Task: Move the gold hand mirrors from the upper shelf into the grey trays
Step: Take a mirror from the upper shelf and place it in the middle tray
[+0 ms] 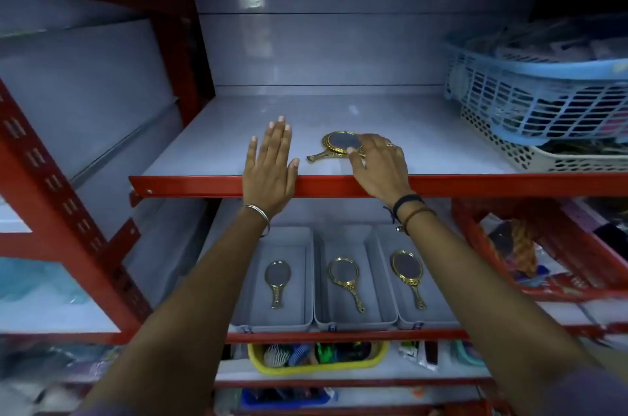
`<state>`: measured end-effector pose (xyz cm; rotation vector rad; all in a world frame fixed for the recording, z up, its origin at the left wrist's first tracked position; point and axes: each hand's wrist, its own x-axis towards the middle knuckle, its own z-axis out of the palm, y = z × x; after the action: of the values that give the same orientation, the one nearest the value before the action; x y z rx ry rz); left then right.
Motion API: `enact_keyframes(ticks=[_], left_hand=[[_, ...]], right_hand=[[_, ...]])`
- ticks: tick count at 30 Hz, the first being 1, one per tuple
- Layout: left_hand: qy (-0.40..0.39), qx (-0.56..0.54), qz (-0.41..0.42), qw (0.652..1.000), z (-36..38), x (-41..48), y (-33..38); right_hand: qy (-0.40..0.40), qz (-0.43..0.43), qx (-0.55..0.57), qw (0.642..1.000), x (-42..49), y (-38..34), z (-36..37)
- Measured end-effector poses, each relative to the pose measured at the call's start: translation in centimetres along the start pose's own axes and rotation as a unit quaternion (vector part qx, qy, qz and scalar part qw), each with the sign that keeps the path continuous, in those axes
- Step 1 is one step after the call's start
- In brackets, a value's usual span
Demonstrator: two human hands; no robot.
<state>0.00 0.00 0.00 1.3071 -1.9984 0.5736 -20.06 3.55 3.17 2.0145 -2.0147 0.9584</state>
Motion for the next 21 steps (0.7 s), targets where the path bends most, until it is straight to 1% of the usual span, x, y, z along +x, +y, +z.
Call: enact_keyframes(ticks=[2,3,5,7,8,9,13,15,17,19,21], left_hand=[[-0.006,0.012,-0.017,1.000,0.1,0.1,-0.4],[-0.004,0.017,-0.018,1.000,0.5,0.1,-0.5],[0.003,0.027,-0.017,0.999,1.0,0.0,-0.6],[0.005,0.031,-0.014,0.999,1.3,0.3,-0.7],[0.009,0.033,-0.010,0.999,1.5,0.4,-0.8],[0.019,0.038,-0.009,0.999,1.6,0.5,-0.8],[0.012,0.035,-0.017,0.999,1.9,0.2,-0.6],[0.004,0.034,-0.020,0.999,1.9,0.1,-0.6],[0.001,0.037,-0.025,0.999,1.8,0.1,-0.7],[-0.004,0.036,-0.028,0.999,1.7,0.2,-0.7],[-0.006,0.033,-0.031,0.999,1.6,0.1,-0.6]], right_hand=[[-0.022,0.038,-0.015,0.999,1.1,0.1,0.0],[-0.028,0.056,-0.041,0.997,1.7,0.3,0.2],[-0.073,0.104,-0.092,0.988,2.7,0.4,0.1],[-0.124,0.142,-0.113,0.975,3.4,0.5,0.3],[-0.136,0.157,-0.114,0.972,3.7,0.5,0.4],[-0.136,0.168,-0.111,0.970,4.1,0.6,0.4],[-0.115,0.199,-0.072,0.971,4.7,1.0,0.9],[-0.115,0.220,-0.006,0.969,5.0,1.4,0.8],[-0.118,0.249,0.105,0.956,5.5,1.8,0.4],[-0.096,0.267,0.221,0.933,5.4,1.7,-0.7],[-0.063,0.267,0.324,0.905,4.4,1.3,-2.3]])
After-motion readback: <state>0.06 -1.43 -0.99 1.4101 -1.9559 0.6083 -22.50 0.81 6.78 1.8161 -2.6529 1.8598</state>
